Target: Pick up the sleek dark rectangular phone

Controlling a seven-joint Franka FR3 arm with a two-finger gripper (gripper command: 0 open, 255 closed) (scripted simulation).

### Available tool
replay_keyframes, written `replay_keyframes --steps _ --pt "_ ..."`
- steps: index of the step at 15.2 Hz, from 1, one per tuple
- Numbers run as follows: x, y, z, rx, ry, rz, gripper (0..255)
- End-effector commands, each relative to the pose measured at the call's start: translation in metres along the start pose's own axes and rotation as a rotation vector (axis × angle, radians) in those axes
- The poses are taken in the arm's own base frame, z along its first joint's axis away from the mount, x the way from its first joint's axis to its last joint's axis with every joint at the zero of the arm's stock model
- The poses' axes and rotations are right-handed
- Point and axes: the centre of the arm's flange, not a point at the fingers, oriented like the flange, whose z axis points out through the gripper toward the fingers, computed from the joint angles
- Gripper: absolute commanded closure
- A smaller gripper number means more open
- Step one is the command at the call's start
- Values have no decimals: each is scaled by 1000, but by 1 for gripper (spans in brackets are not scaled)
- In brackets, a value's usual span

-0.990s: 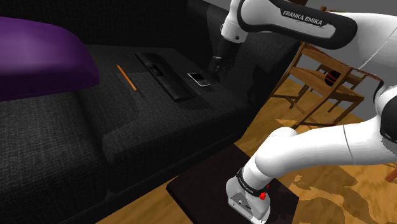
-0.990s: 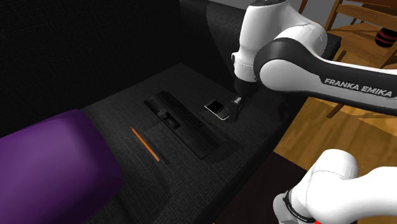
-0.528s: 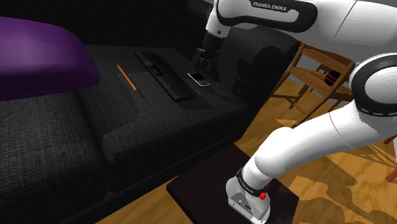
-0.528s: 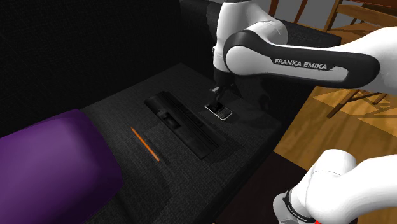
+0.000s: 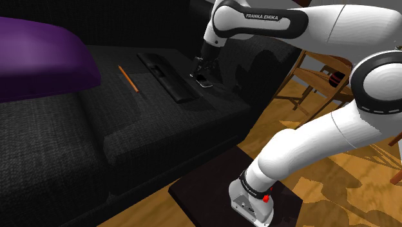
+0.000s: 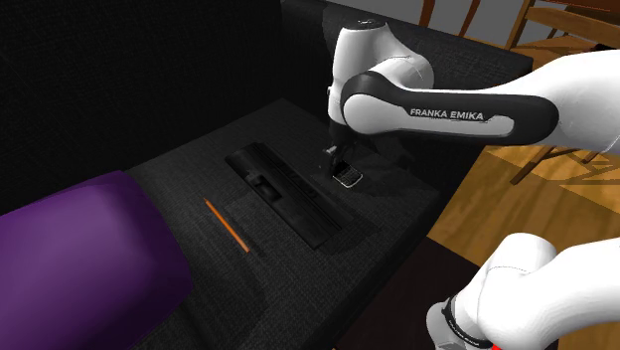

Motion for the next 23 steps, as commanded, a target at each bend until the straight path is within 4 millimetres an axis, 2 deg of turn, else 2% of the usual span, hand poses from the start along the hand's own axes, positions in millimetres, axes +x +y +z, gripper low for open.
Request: replay_keyframes --steps 1,2,11,23 --pt "1 0 4 0 0 0 0" --pt "1 0 4 0 0 0 255" --pt "1 0 4 0 0 0 255" --pt "3 -1 -59 0 0 0 255"
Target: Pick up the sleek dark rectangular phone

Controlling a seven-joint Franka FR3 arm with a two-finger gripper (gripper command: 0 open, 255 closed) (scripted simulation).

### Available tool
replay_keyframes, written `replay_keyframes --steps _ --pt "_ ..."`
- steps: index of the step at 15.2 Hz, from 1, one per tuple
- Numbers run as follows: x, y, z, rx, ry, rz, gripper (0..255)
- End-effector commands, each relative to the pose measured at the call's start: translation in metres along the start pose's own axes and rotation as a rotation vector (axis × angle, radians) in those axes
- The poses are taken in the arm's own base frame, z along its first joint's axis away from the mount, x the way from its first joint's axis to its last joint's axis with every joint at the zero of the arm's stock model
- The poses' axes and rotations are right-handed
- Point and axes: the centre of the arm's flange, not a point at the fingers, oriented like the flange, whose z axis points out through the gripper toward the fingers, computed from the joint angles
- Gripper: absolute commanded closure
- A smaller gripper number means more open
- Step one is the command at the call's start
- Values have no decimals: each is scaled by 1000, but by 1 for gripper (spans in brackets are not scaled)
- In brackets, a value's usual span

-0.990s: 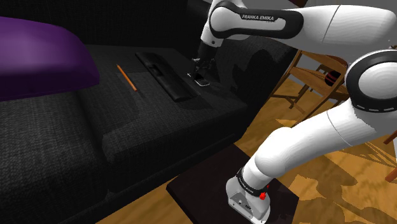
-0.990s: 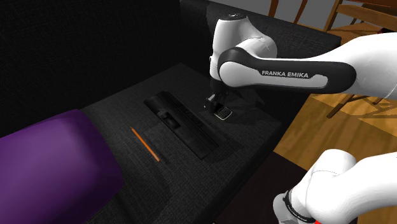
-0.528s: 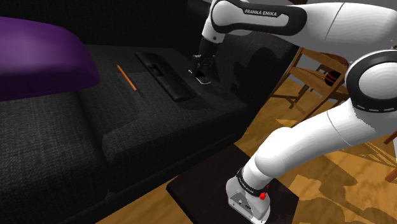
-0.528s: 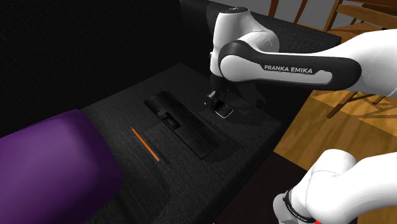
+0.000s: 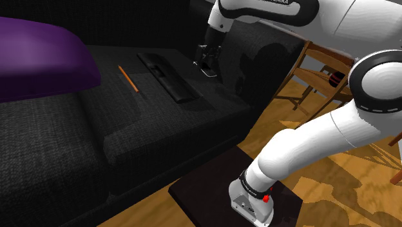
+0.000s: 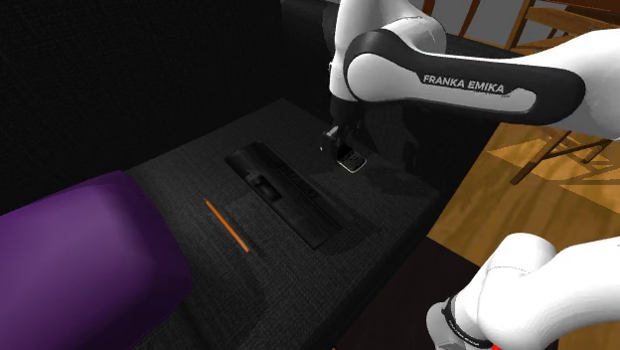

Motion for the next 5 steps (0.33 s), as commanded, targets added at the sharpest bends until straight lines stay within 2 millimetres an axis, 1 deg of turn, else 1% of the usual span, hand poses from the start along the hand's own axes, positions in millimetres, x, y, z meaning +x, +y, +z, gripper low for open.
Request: replay_keyframes --steps 1,3,5 --pt "0 -1 -10 0 0 0 255" --pt "0 -1 -21 0 0 0 255" --pt "0 -2 -22 0 0 0 255"
